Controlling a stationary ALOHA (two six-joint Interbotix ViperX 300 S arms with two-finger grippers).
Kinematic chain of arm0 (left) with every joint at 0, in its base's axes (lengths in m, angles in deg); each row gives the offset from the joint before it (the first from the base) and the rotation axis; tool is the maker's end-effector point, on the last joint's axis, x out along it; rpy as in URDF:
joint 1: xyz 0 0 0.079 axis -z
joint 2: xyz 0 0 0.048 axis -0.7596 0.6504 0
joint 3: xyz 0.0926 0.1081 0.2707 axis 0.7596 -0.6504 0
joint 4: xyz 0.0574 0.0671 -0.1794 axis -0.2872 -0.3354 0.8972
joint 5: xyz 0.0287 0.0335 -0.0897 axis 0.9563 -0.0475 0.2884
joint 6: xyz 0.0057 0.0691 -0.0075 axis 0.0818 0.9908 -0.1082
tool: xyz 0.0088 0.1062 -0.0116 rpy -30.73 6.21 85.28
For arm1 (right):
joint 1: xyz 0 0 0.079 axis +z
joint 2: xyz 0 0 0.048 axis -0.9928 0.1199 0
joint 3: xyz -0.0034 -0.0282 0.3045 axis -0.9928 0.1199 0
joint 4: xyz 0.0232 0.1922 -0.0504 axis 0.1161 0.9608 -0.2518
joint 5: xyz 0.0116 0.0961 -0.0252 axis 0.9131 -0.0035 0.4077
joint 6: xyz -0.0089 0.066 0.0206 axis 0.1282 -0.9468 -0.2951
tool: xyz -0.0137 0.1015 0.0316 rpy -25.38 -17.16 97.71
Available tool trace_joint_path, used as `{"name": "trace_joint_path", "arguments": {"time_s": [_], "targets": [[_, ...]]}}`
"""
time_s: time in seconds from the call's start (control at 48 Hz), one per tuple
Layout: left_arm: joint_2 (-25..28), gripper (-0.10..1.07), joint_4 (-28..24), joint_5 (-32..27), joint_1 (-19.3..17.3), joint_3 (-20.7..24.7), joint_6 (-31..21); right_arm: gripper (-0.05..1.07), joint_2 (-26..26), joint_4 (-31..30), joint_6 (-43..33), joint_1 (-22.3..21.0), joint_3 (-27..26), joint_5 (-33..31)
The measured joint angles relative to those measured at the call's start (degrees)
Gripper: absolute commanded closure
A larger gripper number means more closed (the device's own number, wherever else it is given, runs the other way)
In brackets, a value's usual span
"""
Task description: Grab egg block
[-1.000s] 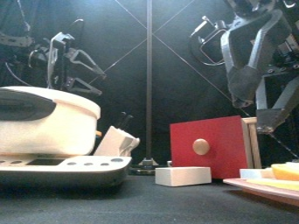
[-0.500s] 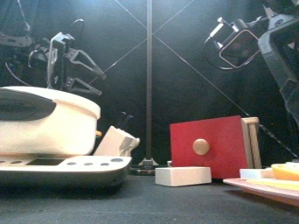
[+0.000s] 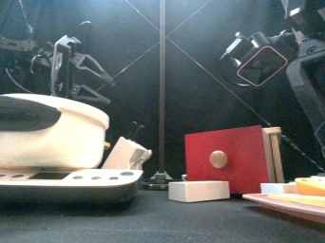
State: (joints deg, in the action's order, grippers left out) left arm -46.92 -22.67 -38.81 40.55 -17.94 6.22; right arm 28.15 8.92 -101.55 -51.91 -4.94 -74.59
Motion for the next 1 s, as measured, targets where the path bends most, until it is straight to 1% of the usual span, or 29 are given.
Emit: {"name": "trace_joint_path", "arguments": {"time_s": [0.125, 0.229, 0.271, 0.5, 0.562, 0.792, 1.0], "targets": [[0.0, 0.08, -0.1, 0.0, 0.0, 0.1, 0.0, 0.13, 0.9, 0.0, 0.1, -0.1, -0.1, 0.1], [0.0, 0.08, -0.1, 0.0, 0.0, 0.1, 0.0, 0.16, 1.3, 0.3, 0.0, -0.1, -0.4, 0.0], [0.1, 0.08, -0.1, 0.0, 0.0, 0.0, -0.1, 0.19, 1.4, 0.5, 0.0, -0.2, -0.5, 0.0], [0.0, 0.08, -0.1, 0.0, 0.0, 0.0, 0.0, 0.39, 1.8, 1.6, 0.1, -0.2, -1.0, -0.4], [0.0, 0.08, -0.1, 0.0, 0.0, 0.0, 0.0, 0.41, 1.8, 1.8, 0.2, -0.2, -1.0, -0.5], [0.0, 0.08, 0.0, 0.0, 0.0, 0.1, 0.0, 0.42, 0.9, 1.8, 0.6, -0.1, -0.8, -1.1], [0.0, 0.08, -0.1, 0.0, 0.0, 0.0, 0.0, 0.42, -2.9, -0.4, 1.2, 0.1, -0.4, -1.9]]}}
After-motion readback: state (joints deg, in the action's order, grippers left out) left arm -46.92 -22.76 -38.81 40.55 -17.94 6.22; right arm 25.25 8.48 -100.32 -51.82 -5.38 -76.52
